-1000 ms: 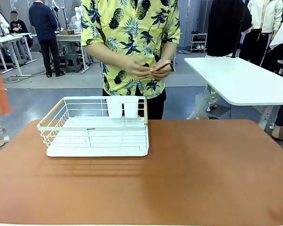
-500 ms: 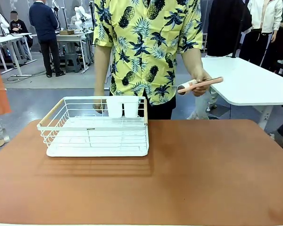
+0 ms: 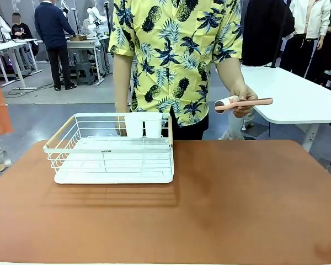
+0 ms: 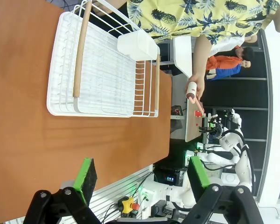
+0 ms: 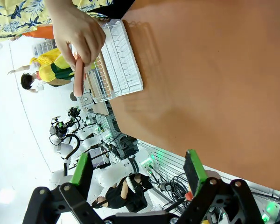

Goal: Clean the table.
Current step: Pick up the Lint Roller when the human hands it over.

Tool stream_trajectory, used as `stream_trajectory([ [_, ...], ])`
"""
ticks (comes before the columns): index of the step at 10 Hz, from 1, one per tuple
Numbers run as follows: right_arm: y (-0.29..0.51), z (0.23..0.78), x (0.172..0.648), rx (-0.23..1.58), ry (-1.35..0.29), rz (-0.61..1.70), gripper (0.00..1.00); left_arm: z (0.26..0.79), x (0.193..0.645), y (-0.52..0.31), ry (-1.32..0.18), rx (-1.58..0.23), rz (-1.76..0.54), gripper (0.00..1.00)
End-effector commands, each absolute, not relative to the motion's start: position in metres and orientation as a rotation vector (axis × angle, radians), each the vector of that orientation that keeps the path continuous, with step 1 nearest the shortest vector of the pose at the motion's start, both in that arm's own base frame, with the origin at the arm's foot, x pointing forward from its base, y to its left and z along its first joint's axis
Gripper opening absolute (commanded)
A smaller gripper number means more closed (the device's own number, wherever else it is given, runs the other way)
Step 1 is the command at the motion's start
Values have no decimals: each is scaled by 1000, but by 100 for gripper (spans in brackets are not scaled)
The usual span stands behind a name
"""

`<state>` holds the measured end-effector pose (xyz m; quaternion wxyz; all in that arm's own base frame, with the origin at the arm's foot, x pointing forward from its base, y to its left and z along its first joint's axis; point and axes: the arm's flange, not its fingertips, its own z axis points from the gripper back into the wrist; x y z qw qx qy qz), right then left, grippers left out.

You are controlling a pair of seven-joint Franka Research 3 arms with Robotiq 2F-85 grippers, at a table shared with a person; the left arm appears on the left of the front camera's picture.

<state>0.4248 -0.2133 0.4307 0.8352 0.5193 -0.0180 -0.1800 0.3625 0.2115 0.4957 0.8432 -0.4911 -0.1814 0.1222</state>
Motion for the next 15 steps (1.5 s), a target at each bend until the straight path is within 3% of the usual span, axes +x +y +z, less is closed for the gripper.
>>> stream_trajectory([
  [1, -213, 431, 425, 1100, -38, -381, 100, 496, 361, 212, -387, -1043, 258, 100],
  [5, -164, 477, 404, 1004, -40, -550, 100, 496, 361, 212, -387, -1043, 258, 100],
  [8, -90, 522, 392, 964, 89, -864, 100, 496, 361, 212, -387, -1043, 258, 100],
  [10, -53, 526, 392, 921, 39, -967, 100, 496, 361, 212, -387, -1043, 258, 100],
  [13, -4, 518, 386, 921, -42, -1003, 100, 496, 361, 212, -387, -1043, 258, 100],
  [15, 9, 500, 392, 964, -112, -906, 100, 496, 361, 212, -387, -1043, 258, 100],
])
